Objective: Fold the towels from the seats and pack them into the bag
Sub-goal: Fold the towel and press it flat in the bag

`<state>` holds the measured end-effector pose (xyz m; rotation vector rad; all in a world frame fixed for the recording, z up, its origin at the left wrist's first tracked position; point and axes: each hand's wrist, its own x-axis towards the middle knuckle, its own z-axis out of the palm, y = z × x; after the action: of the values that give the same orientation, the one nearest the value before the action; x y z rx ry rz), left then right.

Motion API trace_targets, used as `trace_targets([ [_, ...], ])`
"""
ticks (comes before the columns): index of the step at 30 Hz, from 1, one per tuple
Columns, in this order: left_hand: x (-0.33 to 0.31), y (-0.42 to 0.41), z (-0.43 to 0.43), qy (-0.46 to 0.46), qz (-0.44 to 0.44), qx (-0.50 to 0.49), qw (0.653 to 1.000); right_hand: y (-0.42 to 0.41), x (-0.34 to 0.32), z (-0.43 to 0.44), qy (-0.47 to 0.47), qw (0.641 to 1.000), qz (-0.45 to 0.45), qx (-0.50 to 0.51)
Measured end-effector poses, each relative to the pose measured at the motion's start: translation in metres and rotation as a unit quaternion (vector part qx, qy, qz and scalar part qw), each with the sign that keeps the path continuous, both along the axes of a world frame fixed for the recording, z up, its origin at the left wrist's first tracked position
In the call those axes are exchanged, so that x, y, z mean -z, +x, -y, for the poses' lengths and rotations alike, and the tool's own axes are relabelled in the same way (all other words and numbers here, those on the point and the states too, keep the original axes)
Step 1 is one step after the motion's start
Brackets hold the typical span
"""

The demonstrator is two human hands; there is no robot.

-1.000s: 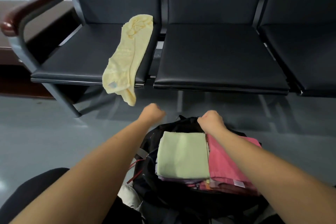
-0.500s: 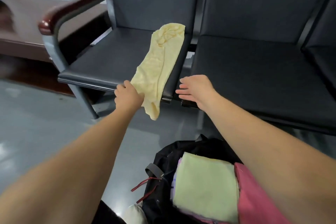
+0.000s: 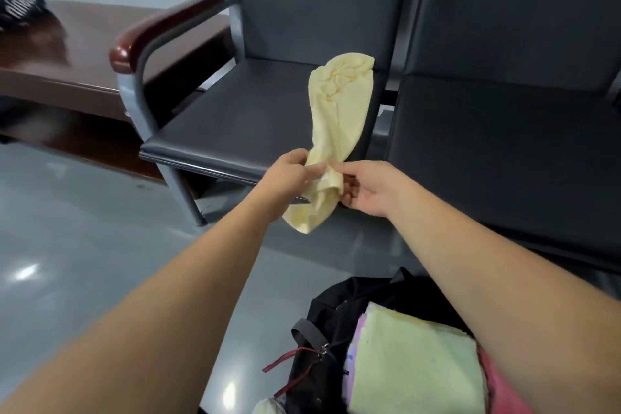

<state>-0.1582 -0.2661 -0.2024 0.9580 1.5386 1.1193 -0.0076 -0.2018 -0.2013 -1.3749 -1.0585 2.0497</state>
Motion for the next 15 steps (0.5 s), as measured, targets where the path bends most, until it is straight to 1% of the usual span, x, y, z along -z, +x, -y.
trace_targets([
  [2,-0.013,0.008,0.006,0.033,0.048,0.012,0.998,0.017,-0.013,0.002,-0.003,0.999,-0.046,0.013],
  [5,-0.034,0.027,0.014,0.072,0.058,0.023,0.995,0.044,-0.038,0.014,0.042,0.996,-0.071,0.033],
  [7,-0.048,0.043,0.019,0.095,0.063,0.037,0.993,0.065,-0.058,0.026,0.092,0.991,-0.083,0.055],
  [10,-0.070,0.073,0.028,0.134,0.054,0.101,0.984,0.104,-0.089,0.046,0.193,0.977,-0.058,0.070],
  [12,-0.083,0.093,0.033,0.150,0.015,0.143,0.978,0.133,-0.106,0.059,0.245,0.965,-0.036,0.081],
  [15,-0.100,0.129,0.043,0.176,-0.039,0.154,0.971,0.180,-0.124,0.082,0.312,0.946,0.024,0.088],
])
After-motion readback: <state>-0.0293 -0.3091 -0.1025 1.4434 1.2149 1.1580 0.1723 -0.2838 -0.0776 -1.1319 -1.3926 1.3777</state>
